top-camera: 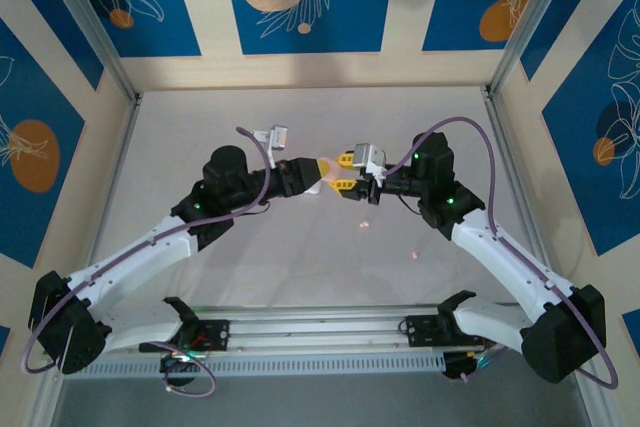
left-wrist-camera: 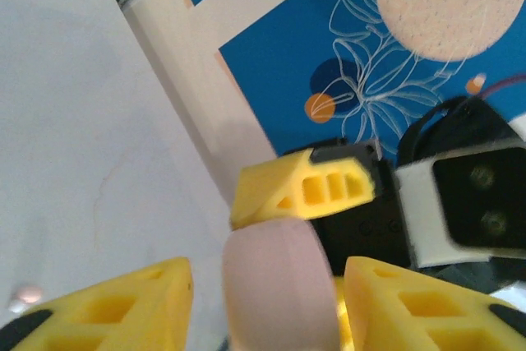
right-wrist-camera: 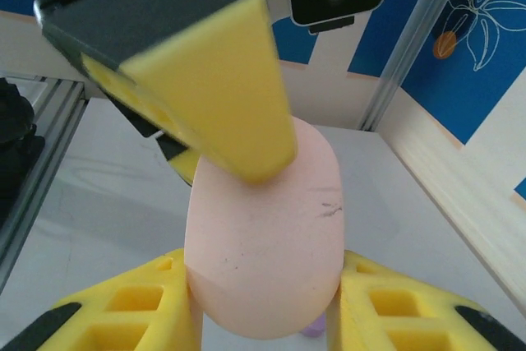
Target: Insert the wireless bluetooth earbuds into the charging case
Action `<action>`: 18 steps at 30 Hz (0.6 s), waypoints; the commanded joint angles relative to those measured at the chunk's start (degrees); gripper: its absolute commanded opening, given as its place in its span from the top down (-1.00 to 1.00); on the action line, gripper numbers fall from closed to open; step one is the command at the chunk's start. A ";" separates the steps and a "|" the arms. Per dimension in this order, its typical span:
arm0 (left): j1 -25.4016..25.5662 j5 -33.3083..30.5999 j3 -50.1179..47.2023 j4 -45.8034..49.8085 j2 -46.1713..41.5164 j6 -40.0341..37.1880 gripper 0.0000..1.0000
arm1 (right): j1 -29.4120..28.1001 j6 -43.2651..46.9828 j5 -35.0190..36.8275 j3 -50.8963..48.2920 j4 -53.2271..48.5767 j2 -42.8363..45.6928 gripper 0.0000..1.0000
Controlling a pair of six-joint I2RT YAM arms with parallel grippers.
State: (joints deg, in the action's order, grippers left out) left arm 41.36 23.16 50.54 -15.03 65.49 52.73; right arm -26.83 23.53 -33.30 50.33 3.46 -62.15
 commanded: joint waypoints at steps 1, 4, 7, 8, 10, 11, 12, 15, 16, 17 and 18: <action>-0.14 0.61 -2.96 -5.69 -3.99 -12.21 -0.25 | 1.37 -2.19 -8.27 5.13 -7.59 -0.78 0.30; -0.19 3.70 -6.24 -6.70 -7.18 -27.47 -0.38 | 2.41 -3.50 -15.94 9.53 -15.18 -3.06 0.31; -0.17 6.54 -8.12 -4.10 -9.90 -40.55 -0.46 | 2.66 -2.45 -20.99 13.96 -22.72 -5.59 0.32; -0.14 7.14 -7.99 -2.42 -10.40 -43.53 -0.47 | 2.66 -1.95 -22.21 15.06 -24.86 -6.14 0.33; -0.15 8.15 -6.71 1.65 -10.50 -48.59 -0.47 | 2.48 -0.11 -24.60 16.91 -28.58 -7.08 0.32; -0.14 8.86 -6.08 2.87 -10.27 -49.89 -0.48 | 2.44 0.30 -25.05 17.36 -29.42 -7.30 0.33; -0.15 9.63 -5.46 3.66 -9.98 -50.96 -0.48 | 2.35 0.98 -25.53 17.71 -30.32 -7.53 0.33; -0.07 11.12 -4.92 1.65 -8.93 -50.72 -0.47 | 1.89 2.60 -25.76 18.77 -32.56 -8.27 0.33; -0.08 11.32 -5.20 -0.33 -8.64 -49.72 -0.47 | 1.79 2.87 -25.71 19.08 -33.30 -8.54 0.33; -0.03 11.30 -5.59 -2.09 -8.46 -48.98 -0.46 | 1.72 3.38 -25.76 19.39 -34.02 -8.83 0.32; -0.03 11.39 -5.96 -3.88 -8.22 -48.25 -0.46 | 1.54 4.14 -25.52 19.69 -35.02 -9.11 0.32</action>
State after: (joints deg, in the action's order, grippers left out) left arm 41.36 31.81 43.55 -14.50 56.93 6.61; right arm -24.80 25.10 -55.96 68.10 -25.85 -70.50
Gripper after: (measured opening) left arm 0.732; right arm 0.340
